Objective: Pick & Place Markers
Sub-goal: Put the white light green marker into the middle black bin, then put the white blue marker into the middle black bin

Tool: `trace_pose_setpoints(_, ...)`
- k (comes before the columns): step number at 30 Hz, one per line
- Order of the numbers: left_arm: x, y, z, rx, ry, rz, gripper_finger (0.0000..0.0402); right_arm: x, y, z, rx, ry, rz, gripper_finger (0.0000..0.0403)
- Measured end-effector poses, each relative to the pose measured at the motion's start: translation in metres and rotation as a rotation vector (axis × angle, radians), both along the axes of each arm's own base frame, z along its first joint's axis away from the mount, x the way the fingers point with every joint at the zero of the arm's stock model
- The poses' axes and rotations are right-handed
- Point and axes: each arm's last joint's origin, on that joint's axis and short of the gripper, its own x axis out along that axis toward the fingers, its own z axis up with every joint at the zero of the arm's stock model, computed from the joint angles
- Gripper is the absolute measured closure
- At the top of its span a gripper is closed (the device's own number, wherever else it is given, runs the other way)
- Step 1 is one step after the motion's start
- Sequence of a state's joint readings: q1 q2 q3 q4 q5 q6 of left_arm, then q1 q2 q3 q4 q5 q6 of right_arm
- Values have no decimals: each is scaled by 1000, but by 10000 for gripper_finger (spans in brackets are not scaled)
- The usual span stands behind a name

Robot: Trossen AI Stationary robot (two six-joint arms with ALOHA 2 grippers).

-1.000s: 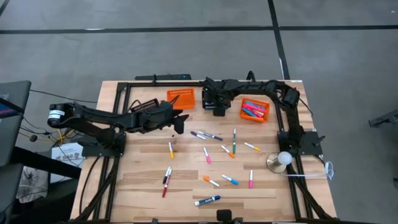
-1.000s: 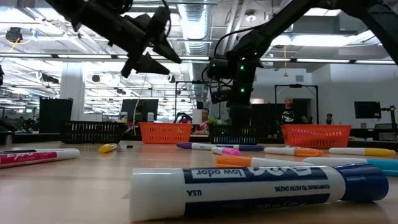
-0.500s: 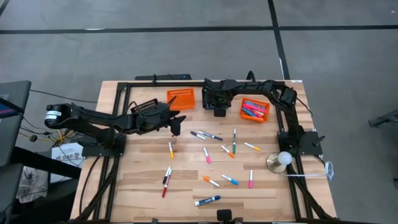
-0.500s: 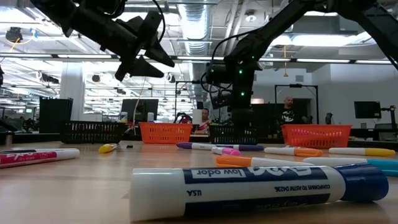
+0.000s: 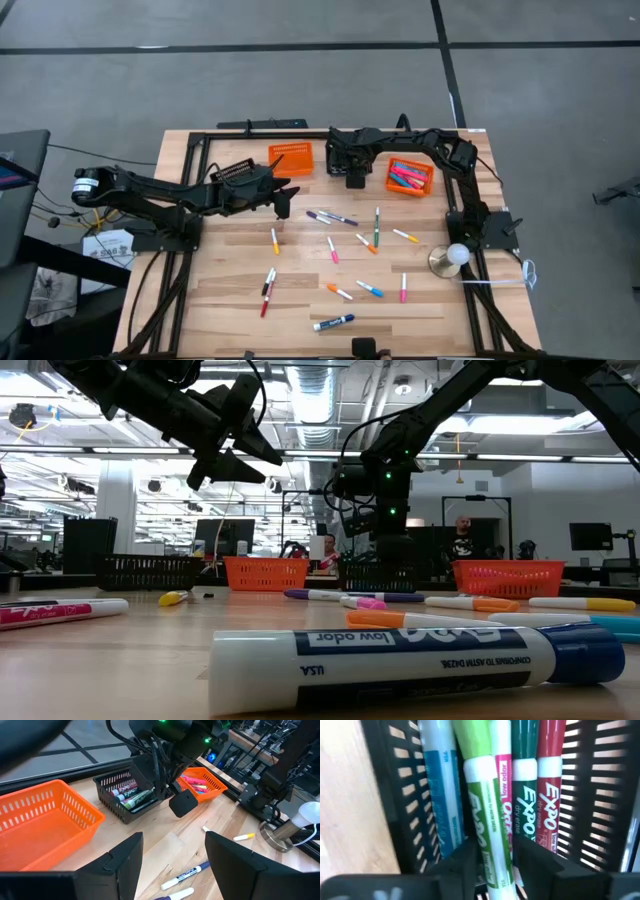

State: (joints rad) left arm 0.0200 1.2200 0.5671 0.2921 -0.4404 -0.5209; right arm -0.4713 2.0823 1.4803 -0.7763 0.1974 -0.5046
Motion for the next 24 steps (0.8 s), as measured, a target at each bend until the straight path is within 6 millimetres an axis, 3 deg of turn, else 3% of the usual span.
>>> trace_pose_setpoints(5,0,0,0,0,-1,0,189,1,2,3,-16,2,4,238)
trace_pose_setpoints(10,0,0,0,0,-2,0,189,-1,7,22,-36,-48,-4,219)
trace_pose_setpoints(19,0,0,0,12,2,-6,188,-16,34,100,-99,-227,26,228)
trace_pose_setpoints(24,1,-4,0,12,0,-24,189,-34,64,148,3,-398,55,234)
